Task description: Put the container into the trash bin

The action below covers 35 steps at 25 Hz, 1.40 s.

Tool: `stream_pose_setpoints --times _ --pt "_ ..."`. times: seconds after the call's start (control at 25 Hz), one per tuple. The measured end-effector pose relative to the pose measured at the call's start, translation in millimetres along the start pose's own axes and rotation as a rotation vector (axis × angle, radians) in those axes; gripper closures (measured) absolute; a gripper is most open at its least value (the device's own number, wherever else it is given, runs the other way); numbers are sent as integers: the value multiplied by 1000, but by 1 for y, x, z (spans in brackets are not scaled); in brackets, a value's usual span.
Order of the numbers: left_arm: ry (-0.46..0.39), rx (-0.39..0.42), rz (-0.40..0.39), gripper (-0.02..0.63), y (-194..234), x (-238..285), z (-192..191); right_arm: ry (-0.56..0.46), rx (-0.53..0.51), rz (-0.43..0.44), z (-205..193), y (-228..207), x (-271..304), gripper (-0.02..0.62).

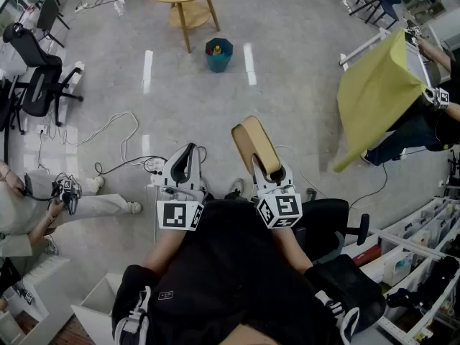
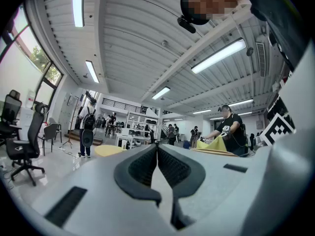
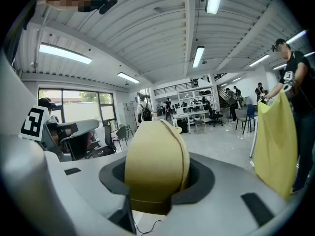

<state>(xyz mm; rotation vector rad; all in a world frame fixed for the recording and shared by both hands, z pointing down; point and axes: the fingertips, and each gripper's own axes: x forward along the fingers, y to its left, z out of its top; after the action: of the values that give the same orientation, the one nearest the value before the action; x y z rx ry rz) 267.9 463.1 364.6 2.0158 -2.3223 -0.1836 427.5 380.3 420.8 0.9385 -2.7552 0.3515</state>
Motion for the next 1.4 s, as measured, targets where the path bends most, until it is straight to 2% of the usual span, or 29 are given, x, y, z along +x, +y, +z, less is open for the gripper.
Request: stream_pose_setpoints --times 0.28,0.48,0.72,0.92,1.08,1.4 --pt "-9 -4 0 591 8 -8 1 -5 -5 -5 -3 9 0 400" --pt "-11 -11 1 591 31 -17 2 -6 -4 -13 -5 29 8 400" --pt "-16 -27 -10 591 62 -34 3 -14 43 -19 -5 57 22 400" --pt "-29 -38 6 591 96 -40 6 -8 1 13 -3 86 44 400" --pt "-17 -42 -6 591 106 -41 2 10 -8 35 -5 101 56 400" --pt "-1 -61 41 591 143 -24 -7 35 4 80 -8 107 111 400"
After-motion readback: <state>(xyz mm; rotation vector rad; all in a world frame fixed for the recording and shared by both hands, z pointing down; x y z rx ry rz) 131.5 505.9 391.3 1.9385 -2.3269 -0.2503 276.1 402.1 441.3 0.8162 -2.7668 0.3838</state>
